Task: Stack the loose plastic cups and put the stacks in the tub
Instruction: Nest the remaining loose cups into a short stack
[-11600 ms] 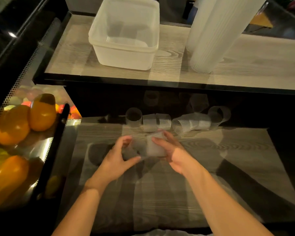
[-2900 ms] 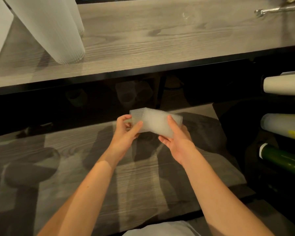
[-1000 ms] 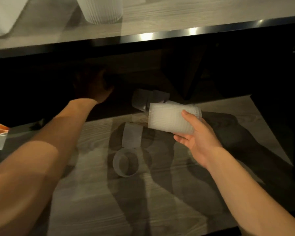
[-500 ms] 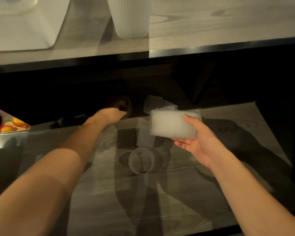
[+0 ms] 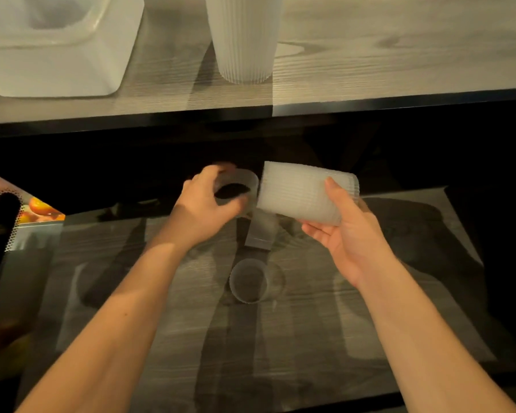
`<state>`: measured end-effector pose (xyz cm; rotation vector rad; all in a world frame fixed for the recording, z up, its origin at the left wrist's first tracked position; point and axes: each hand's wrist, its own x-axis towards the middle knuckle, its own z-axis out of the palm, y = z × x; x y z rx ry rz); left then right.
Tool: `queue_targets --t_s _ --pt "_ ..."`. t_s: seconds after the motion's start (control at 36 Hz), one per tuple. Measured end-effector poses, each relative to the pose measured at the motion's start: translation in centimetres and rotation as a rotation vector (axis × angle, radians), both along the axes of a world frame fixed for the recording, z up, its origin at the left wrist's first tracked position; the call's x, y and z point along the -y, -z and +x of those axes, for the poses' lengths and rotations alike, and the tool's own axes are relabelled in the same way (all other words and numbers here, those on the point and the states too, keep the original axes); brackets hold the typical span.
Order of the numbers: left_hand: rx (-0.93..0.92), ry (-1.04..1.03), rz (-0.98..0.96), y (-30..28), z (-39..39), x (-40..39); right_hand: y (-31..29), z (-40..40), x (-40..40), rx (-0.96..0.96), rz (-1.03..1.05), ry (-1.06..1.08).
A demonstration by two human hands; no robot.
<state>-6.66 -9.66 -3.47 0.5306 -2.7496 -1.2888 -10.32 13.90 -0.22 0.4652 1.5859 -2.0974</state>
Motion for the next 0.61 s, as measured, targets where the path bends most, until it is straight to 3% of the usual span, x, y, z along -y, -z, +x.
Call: queue_targets --t_s 0.11,0.19,0.28,0.33,0.5,0.56,0.61 --pt "-0.116 -0.383 0.729 0.1 1.1 -1.9 0.5 0.9 -0.8 0.035 0.024 0.063" --pt "-0.095 -0.224 1.003 0.5 1.8 -3.1 1.0 1.5 -1.1 0.065 0.021 0.022" --pt "-0.010 -0.004 1.020 1.0 2.2 -4.1 1.1 1.8 -1.4 0.080 0.030 -0.056" --pt "0.013 0.037 0.989 1.0 2.3 -4.3 1.0 1.7 -1.9 0.079 0.040 -0.072" --pt "0.031 0.231 0.677 0.9 2.5 -5.7 1.2 1.6 -2.2 0.032 0.140 -0.105" --pt "0.012 0.258 0.586 1.3 2.4 -5.7 1.3 1.7 -2.0 0.017 0.160 -0.078" --pt "-0.031 0.146 0.533 2.0 2.1 -5.0 1.3 1.6 -2.1 0.001 0.174 -0.014"
